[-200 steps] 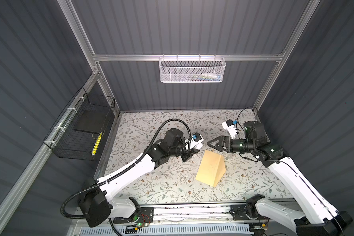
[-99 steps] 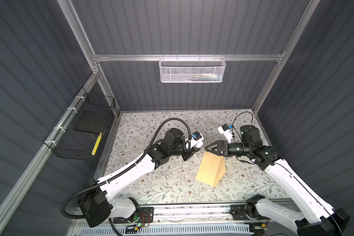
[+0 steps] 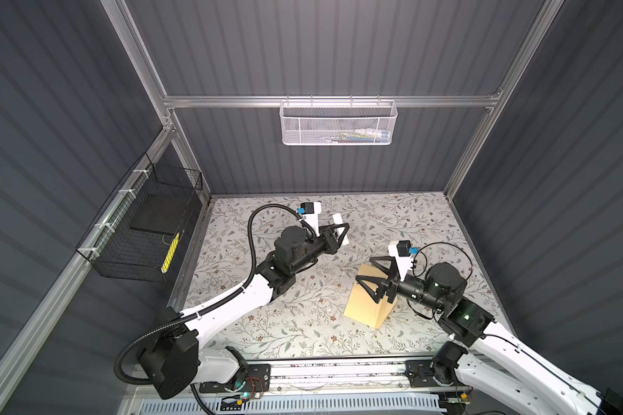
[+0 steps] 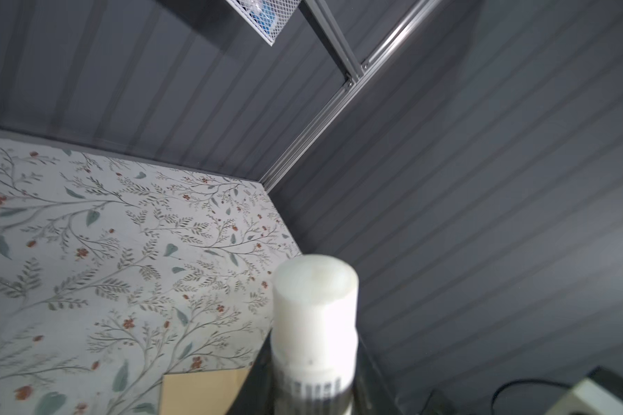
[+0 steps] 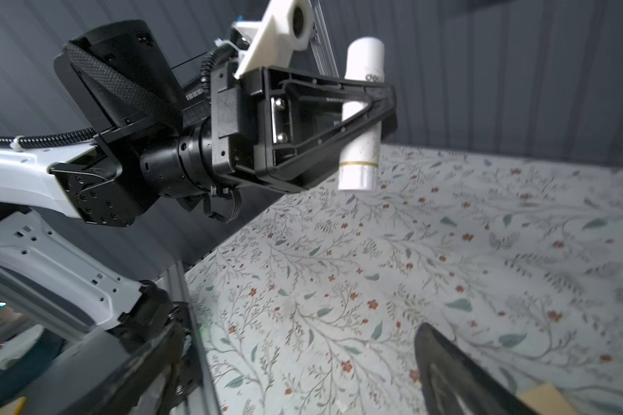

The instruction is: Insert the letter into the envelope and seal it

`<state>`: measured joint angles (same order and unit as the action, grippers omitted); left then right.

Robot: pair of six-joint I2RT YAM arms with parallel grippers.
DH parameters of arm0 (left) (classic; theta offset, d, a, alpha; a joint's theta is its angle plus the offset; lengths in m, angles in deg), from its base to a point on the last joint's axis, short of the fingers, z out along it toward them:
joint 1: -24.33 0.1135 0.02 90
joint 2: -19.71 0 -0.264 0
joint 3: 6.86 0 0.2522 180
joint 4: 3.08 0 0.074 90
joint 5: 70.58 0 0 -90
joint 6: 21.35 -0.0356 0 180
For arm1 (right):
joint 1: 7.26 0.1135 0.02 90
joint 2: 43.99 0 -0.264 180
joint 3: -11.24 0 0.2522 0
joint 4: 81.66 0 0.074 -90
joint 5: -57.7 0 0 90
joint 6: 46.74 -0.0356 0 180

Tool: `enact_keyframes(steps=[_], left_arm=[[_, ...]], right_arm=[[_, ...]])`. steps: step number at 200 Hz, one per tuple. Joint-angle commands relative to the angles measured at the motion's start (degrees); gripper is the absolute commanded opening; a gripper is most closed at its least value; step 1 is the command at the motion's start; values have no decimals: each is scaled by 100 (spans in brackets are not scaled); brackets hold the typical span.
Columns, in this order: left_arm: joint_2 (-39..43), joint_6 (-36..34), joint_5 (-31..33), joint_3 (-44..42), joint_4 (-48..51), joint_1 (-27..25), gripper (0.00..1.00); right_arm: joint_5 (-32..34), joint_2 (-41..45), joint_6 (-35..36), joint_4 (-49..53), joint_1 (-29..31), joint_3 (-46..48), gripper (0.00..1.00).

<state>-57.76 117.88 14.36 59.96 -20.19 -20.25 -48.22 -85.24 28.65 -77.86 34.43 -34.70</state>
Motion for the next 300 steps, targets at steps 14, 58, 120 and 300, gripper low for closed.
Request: enact_keyframes(steps=[14, 58, 120, 300], left_arm=[[-274, 2413, 386, -261, -1698, -27, 0], [-227, 2981, 451, -223, -1157, -65, 0], [-110, 3110, 519, -309, -797, -58, 0], [-360, 3302, 313, -259, -1026, -55, 0]], right_arm=[[1847, -627, 2370, -1536, 669, -21, 99], [2908, -1552, 3655, -3156, 929, -38, 93], [3034, -2172, 4074, -3637, 920, -312, 75], [2525, -2599, 3560, -3069, 648, -587, 44]])
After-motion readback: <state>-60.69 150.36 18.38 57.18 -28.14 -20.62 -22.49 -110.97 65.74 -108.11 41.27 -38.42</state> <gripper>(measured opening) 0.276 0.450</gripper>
